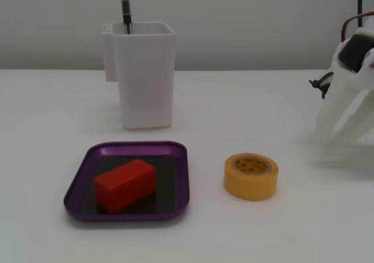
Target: Grab up the yellow tape and put it in the box.
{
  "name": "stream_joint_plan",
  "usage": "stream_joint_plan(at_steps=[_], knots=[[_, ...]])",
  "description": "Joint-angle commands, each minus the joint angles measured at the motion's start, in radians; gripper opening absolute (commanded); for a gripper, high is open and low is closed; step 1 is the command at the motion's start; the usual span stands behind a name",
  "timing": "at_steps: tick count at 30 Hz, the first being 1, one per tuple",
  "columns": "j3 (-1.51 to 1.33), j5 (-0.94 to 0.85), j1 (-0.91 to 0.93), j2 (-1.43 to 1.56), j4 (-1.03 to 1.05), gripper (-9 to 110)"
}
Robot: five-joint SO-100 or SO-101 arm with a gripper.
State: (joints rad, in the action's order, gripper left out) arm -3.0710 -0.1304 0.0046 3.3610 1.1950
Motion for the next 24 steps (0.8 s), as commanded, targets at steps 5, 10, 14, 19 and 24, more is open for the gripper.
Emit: stream_joint_plan(at_steps=[5,10,14,19,24], knots=[[-0.006,-0.003,-0.008,0.06,-0.015,0],[-0.006,-0.005,-0.008,0.06,-0.015,0],[-0.006,-0.005,-0.008,0.06,-0.015,0],[-0.006,-0.009,-0.005,0.06,-0.029,0],[0.11,-0.011,0.0,0.06,-0.046,0]])
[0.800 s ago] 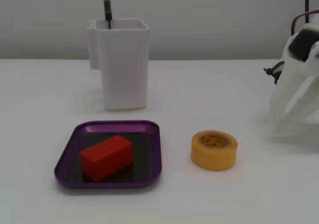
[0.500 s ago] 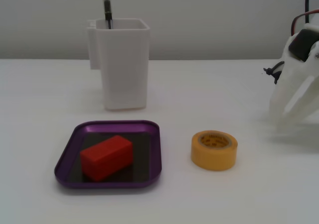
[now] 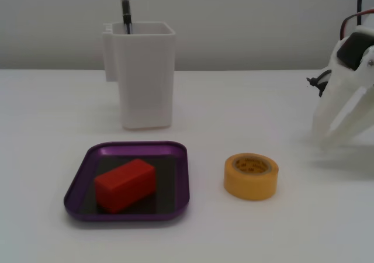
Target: Grab up the yellow tape and put it in the box.
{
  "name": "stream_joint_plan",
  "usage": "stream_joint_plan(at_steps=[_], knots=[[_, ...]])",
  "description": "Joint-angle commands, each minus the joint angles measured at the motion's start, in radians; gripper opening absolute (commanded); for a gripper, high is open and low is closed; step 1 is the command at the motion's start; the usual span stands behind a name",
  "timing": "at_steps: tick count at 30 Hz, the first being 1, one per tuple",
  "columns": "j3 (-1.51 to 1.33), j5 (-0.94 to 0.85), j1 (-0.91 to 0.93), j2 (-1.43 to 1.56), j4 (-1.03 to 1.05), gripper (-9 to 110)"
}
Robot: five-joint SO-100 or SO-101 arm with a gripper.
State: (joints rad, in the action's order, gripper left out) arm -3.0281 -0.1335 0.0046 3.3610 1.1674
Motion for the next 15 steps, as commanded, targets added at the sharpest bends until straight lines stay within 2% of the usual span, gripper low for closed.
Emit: stream_joint_plan(at_steps=[1,5,8,15], knots=[[0.104,-0.008,0.006,0.06,-0.02,0],[0.276,-0.025,0.008,0.02,-0.017,0],[0.357,-0.132,0.005,-0.078,-0.011,0],[0.572,-0.156,-0.005,-0.609,-0.008,9]])
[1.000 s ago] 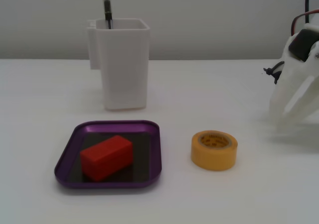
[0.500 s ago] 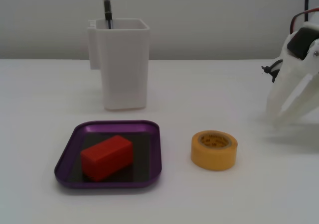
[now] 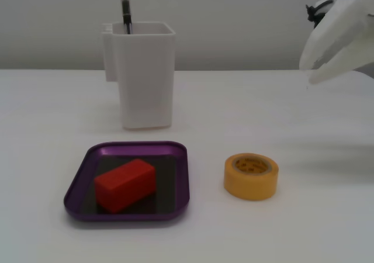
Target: Grab up the yellow tape and put it in the box.
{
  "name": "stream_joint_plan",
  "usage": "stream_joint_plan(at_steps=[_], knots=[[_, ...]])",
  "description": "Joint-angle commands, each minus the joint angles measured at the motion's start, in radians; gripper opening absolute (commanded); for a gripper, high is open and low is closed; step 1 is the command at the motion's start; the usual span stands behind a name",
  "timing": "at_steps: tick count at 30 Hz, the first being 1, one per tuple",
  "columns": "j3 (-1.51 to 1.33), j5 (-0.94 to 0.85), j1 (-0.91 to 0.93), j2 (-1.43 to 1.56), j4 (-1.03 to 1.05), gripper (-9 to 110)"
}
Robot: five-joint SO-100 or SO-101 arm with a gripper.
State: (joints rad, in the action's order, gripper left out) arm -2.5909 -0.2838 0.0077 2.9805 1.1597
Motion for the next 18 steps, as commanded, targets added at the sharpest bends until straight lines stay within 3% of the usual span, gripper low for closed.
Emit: stream_joint_plan(at_steps=[1,10,18], knots=[[0.186,-0.006,-0.009,-0.311,0.0,9],[0.588,-0.006,-0.143,-0.839,0.034,11],[0.698,0.028,-0.202,-1.114,-0.011,11]])
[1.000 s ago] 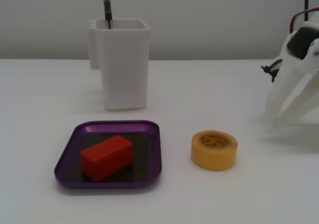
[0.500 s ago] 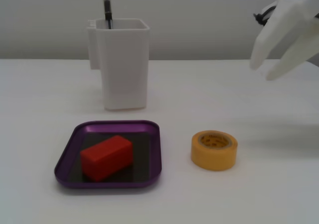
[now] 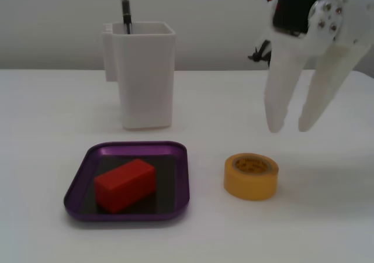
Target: Grab up the yellow tape and put it in the box.
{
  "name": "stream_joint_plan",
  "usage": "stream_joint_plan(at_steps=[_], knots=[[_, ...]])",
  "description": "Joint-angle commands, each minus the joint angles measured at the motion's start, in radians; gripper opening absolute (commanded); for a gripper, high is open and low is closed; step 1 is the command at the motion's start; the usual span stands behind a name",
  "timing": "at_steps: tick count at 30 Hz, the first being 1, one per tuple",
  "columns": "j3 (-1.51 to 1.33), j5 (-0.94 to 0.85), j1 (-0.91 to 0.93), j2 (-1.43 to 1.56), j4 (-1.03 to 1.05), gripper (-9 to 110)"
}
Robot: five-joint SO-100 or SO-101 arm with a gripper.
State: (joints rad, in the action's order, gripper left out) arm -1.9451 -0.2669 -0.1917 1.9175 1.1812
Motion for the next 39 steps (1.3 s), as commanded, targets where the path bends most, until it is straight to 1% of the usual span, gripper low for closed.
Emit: stream_joint_plan(at_steps=[1,8,21,23,30,33,36,39], knots=[[0.052,0.011,-0.002,-0.074,-0.058,11],[0.038,0.011,0.006,-0.189,-0.161,17],[-0.006,0.006,0.009,-0.201,-0.184,16],[-0.02,0.002,0.032,-0.206,-0.187,16],[-0.112,-0.003,0.091,-0.215,-0.288,15],[-0.124,-0.003,0.084,-0.215,-0.308,10],[-0.115,0.008,0.077,-0.215,-0.295,-1],[-0.109,0.008,0.077,-0.201,-0.291,-1]])
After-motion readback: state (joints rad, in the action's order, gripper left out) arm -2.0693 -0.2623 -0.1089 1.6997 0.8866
